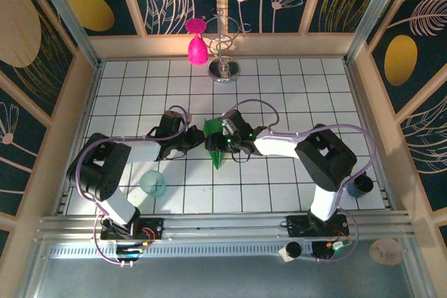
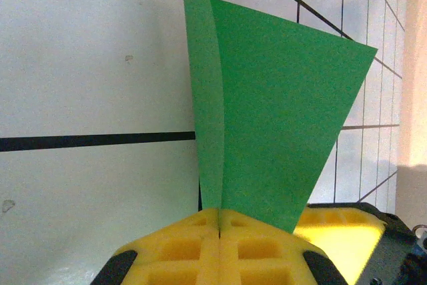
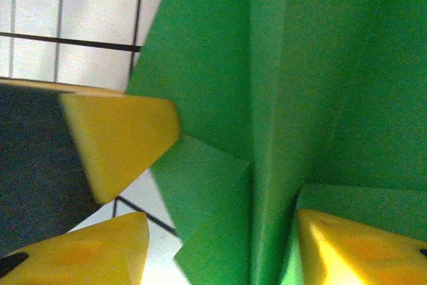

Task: Fold a paper plane with a square sheet of paper (pick it up from the middle)
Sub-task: Move the paper plane to the top-center of the table.

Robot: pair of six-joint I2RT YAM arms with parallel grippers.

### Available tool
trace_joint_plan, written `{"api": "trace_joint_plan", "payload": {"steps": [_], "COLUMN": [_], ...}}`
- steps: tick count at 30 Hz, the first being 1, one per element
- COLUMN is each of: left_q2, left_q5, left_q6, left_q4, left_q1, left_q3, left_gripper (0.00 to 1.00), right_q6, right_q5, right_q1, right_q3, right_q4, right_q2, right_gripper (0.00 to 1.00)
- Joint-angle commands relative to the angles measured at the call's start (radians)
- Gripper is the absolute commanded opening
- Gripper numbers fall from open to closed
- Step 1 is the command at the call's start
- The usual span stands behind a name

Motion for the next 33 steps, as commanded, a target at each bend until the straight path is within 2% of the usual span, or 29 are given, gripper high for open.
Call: {"api": "trace_joint_plan", "payload": {"steps": [1, 7, 10, 16, 20, 26, 33], "left_q2": [0.004, -0.002, -0.007, -0.032, -0.078, -0.141, -0.185], "left_q5": [0.019, 0.013, 0.004, -0.039, -0.122, -0.243, -0.321], "left_q6": [-0.007, -0.002, 0.001, 0.019, 0.062, 0.111, 0.138], "left_q4": [0.023, 0.012, 0.001, -0.052, -0.14, -0.25, -0.295], "left_q1": [-0.003, -0.003, -0.003, -0.002, 0.0, 0.02, 0.037], "left_q3": [-0.006, -0.005, -0.001, 0.011, 0.035, 0.057, 0.055], "left_gripper": [0.0, 0.0, 0.03, 0.23, 0.39, 0.58, 0.75], "right_q6": [-0.015, -0.002, 0.001, 0.012, 0.012, -0.017, -0.078], "right_q5": [0.055, 0.096, 0.114, 0.149, 0.197, 0.29, 0.314], "right_q1": [0.009, 0.008, 0.01, 0.009, 0.007, -0.027, -0.151], "right_q3": [0.034, 0.046, 0.051, 0.068, 0.089, 0.121, 0.147], "right_q4": [-0.064, -0.097, -0.116, -0.159, -0.207, -0.302, -0.31], "right_q2": [0.024, 0.025, 0.028, 0.038, 0.04, 0.029, 0.03], "right_gripper": [0.58, 0.46, 0.4, 0.25, 0.17, 0.11, 0.08]}}
